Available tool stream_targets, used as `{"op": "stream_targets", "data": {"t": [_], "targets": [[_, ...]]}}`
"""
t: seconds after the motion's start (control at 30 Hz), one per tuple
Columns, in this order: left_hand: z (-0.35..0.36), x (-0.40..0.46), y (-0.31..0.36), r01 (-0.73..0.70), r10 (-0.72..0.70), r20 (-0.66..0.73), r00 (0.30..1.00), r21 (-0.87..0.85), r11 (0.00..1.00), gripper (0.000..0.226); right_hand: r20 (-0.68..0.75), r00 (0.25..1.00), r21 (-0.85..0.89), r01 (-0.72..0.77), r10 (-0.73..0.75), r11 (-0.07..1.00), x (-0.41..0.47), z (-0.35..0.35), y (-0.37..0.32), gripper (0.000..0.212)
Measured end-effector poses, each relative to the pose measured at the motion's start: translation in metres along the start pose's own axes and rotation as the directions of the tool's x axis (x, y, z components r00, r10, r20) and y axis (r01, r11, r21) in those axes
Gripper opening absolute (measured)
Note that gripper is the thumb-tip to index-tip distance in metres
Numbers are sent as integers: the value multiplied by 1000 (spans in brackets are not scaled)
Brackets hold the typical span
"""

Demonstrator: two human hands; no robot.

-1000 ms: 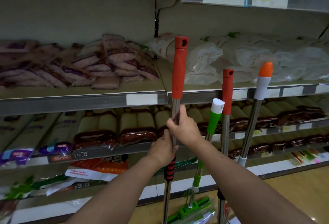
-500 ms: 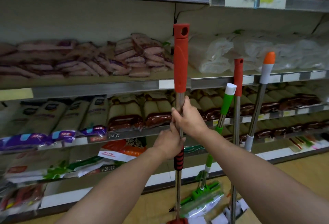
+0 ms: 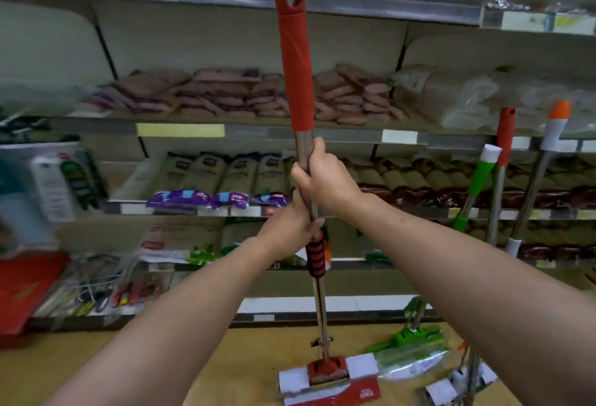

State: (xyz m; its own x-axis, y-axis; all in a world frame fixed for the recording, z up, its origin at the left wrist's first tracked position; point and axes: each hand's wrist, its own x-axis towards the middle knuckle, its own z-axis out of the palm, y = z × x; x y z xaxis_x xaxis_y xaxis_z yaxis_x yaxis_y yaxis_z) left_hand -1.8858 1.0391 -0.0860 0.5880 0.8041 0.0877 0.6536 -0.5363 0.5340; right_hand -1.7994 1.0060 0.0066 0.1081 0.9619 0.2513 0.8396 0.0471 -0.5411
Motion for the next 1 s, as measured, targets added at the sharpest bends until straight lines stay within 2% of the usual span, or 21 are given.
{"op": "stream_targets", "data": {"t": [0.17, 0.27, 0.5, 0.63, 0.8, 0.83, 0.9, 0.93, 1.0], "targets": [[-50, -60, -57, 69, -66, -107, 992, 28, 997, 65, 62, 989, 40, 131, -133, 991, -2, 43, -78, 25], [-79, -97, -90, 183, -173, -151, 973, 55, 982, 75, 114, 970, 93, 204, -214, 975, -3, 71, -122, 25], [-133, -186, -158, 405, -377, -258, 890, 67, 912, 75, 199, 902, 222, 340, -383, 914, -12, 138, -221, 27], [-169, -244, -192, 550, -523, -347, 779, -23, 835, 66, 243, 830, 332, 415, -502, 847, -20, 179, -287, 29], [-211, -297, -234, 687, -653, -469, 595, -125, 716, 76, 239, 737, 434, 501, -632, 749, -20, 224, -366, 26], [-218, -305, -245, 694, -675, -496, 547, -184, 696, 74, 239, 724, 463, 500, -647, 732, -18, 233, -381, 26], [-235, -319, -270, 676, -715, -534, 450, -320, 664, 55, 233, 705, 498, 505, -670, 705, -13, 250, -412, 29], [-244, -326, -284, 662, -734, -540, 412, -377, 649, 45, 226, 693, 507, 517, -685, 690, -10, 259, -428, 30], [-262, -338, -312, 629, -761, -543, 354, -464, 624, 38, 207, 655, 544, 540, -727, 642, -2, 279, -459, 27]]}}
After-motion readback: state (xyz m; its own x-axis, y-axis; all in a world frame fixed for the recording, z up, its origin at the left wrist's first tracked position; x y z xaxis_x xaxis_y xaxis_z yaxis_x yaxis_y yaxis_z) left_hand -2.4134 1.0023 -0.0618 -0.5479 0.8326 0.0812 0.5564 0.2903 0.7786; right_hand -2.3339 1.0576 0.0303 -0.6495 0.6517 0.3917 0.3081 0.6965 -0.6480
